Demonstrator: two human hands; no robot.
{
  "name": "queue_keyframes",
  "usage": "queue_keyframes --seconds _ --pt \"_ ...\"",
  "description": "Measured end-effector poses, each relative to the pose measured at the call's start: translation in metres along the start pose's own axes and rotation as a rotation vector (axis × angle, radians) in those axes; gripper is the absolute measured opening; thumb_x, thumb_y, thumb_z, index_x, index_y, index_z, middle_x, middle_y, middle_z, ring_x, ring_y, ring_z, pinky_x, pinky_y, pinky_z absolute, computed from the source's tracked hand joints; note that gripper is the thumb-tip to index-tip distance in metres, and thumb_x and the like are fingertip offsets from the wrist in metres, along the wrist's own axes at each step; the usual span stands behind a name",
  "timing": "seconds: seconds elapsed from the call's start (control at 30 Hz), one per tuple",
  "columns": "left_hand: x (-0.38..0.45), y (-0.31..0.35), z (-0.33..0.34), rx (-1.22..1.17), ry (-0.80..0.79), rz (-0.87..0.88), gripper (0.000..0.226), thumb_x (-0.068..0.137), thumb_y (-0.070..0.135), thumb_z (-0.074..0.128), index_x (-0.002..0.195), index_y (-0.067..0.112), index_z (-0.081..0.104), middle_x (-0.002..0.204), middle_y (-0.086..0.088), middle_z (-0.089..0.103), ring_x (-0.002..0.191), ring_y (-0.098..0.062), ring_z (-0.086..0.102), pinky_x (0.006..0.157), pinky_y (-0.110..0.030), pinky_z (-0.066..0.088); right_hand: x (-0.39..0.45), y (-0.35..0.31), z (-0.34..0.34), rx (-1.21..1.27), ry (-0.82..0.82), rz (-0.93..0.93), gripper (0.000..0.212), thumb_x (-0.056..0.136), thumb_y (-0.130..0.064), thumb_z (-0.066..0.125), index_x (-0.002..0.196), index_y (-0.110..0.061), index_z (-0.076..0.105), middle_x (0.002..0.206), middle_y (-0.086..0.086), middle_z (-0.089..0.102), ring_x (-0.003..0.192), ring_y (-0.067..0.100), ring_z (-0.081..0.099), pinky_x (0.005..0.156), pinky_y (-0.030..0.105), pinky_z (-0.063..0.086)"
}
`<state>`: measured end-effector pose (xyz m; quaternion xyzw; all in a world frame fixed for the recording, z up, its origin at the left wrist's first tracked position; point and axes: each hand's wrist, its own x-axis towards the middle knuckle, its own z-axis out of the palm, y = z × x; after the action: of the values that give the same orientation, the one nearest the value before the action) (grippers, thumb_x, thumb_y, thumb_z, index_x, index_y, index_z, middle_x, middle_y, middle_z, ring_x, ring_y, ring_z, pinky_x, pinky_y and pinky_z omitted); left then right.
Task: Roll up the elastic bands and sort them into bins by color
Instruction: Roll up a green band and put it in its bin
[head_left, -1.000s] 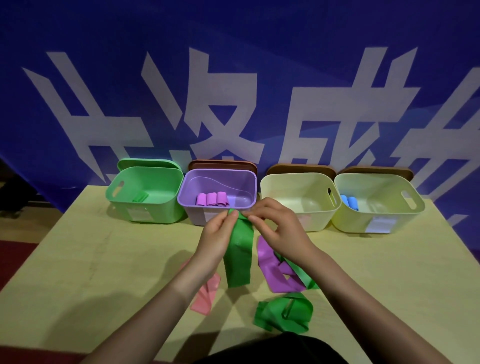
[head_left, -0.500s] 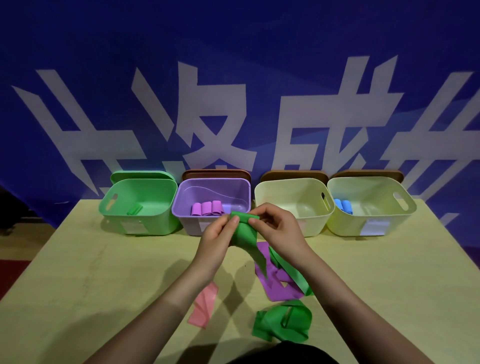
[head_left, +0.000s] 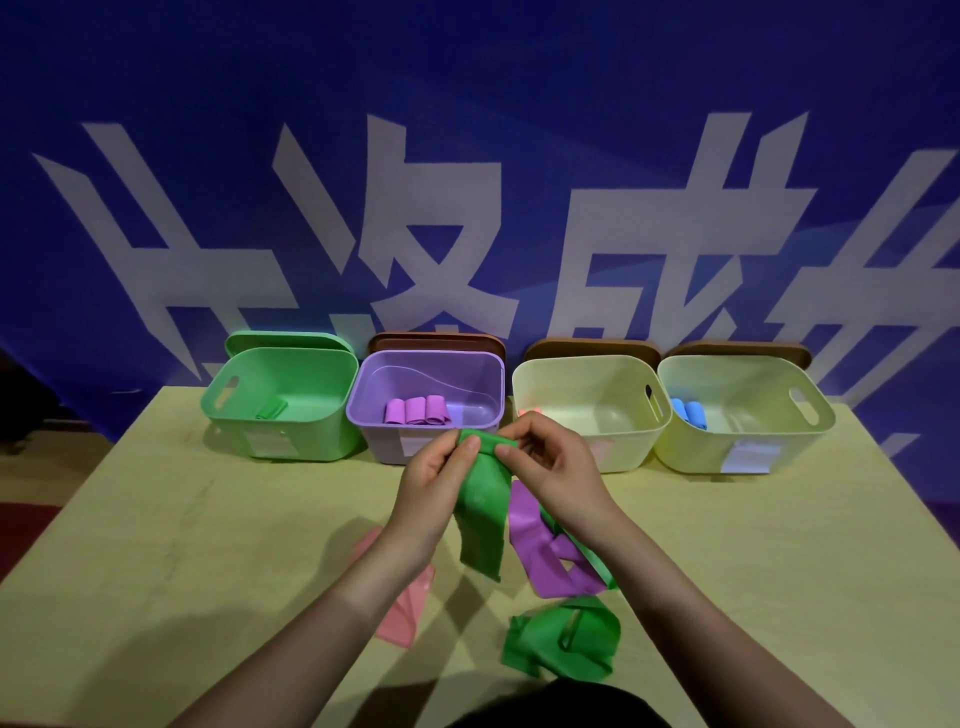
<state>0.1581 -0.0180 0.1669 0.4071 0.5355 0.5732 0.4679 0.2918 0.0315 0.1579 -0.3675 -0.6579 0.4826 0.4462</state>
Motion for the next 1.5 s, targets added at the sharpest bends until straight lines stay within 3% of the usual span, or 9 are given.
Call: queue_keyframes --seconds 0.1,0.23,0.5,0.7,0.9,1.07,1.17,1.4,1.5 --pt "0.002 0.001 0.003 -0.285 0.025 -0.207 0.023 0.093 0.022 0.052 0.101 0.009 0.069 0.100 -0.010 0.071 0.095 -0.020 0.065 0.086 -0.033 0.047 0.002 -0.002 0.004 -0.064 0.057 -0.053 0.012 0.079 -0.017 0.064 0.087 -0.008 0.068 0.082 0.002 0.064 0.075 0.019 0.057 0.072 0.032 0.049" --pt "0.004 0.003 0.003 -0.311 -0.056 -0.319 0.044 0.088 0.040 0.052 0.117 0.009 0.065 0.116 -0.011 0.068 0.113 -0.021 0.062 0.102 -0.036 0.043 0.003 -0.003 0.000 -0.190 0.082 -0.153 0.011 0.083 -0.013 0.067 0.092 -0.017 0.071 0.087 -0.004 0.065 0.080 0.013 0.060 0.075 0.031 0.052" --pt "0.005 0.008 0.007 -0.128 0.072 -0.190 0.019 0.094 0.023 0.056 0.091 0.015 0.073 0.093 -0.007 0.074 0.093 -0.021 0.068 0.084 -0.030 0.050 0.000 0.001 -0.002 -0.264 0.121 -0.283 0.012 0.084 -0.010 0.064 0.093 -0.010 0.071 0.084 0.000 0.064 0.078 0.012 0.059 0.073 0.033 0.051" --pt "0.005 0.008 0.005 -0.111 0.046 -0.183 0.020 0.095 0.017 0.052 0.095 0.013 0.071 0.098 -0.009 0.073 0.098 -0.024 0.066 0.094 -0.038 0.045 -0.001 0.006 0.003 -0.041 0.057 -0.108 0.016 0.084 -0.010 0.057 0.095 -0.010 0.069 0.091 -0.003 0.066 0.091 0.017 0.061 0.082 0.031 0.050" --pt "0.004 0.010 0.004 0.079 -0.014 -0.085 0.026 0.097 0.010 0.047 0.087 0.024 0.066 0.077 0.010 0.069 0.070 0.003 0.063 0.066 -0.014 0.046 -0.002 0.006 -0.001 0.219 0.016 0.145 0.024 0.091 -0.023 0.050 0.101 -0.015 0.071 0.099 -0.001 0.070 0.093 0.019 0.062 0.080 0.032 0.051" --pt "0.003 0.007 0.002 0.271 -0.141 0.035 0.025 0.098 0.008 0.047 0.097 0.026 0.064 0.100 -0.009 0.068 0.091 -0.011 0.062 0.083 -0.028 0.047 -0.004 0.003 -0.001 0.158 0.003 0.134 0.018 0.092 -0.003 0.059 0.090 -0.018 0.070 0.086 -0.005 0.070 0.083 0.003 0.064 0.077 0.018 0.050" --pt "0.001 0.005 0.000 0.231 -0.118 0.011 0.025 0.098 0.012 0.046 0.094 0.027 0.065 0.092 0.000 0.069 0.085 -0.003 0.062 0.079 -0.023 0.047 -0.003 0.000 0.001 0.133 0.004 0.116 0.022 0.091 -0.001 0.060 0.084 -0.020 0.069 0.076 -0.009 0.068 0.075 0.001 0.061 0.073 0.017 0.048" --pt "0.003 0.002 0.001 0.113 -0.035 -0.045 0.019 0.097 0.010 0.047 0.093 0.001 0.064 0.084 -0.014 0.062 0.082 -0.023 0.057 0.078 -0.039 0.047 0.001 0.001 0.009 0.255 0.054 0.153 0.005 0.089 0.003 0.060 0.090 0.001 0.065 0.078 -0.003 0.064 0.078 0.010 0.059 0.075 0.026 0.048" --pt "0.003 0.002 -0.001 0.087 -0.030 -0.051 0.028 0.096 0.013 0.052 0.097 -0.014 0.056 0.082 -0.016 0.055 0.079 -0.024 0.050 0.073 -0.040 0.040 -0.003 -0.001 0.014 0.212 0.080 0.119 0.007 0.088 0.001 0.062 0.084 -0.005 0.065 0.073 -0.008 0.064 0.075 0.008 0.059 0.072 0.023 0.048"
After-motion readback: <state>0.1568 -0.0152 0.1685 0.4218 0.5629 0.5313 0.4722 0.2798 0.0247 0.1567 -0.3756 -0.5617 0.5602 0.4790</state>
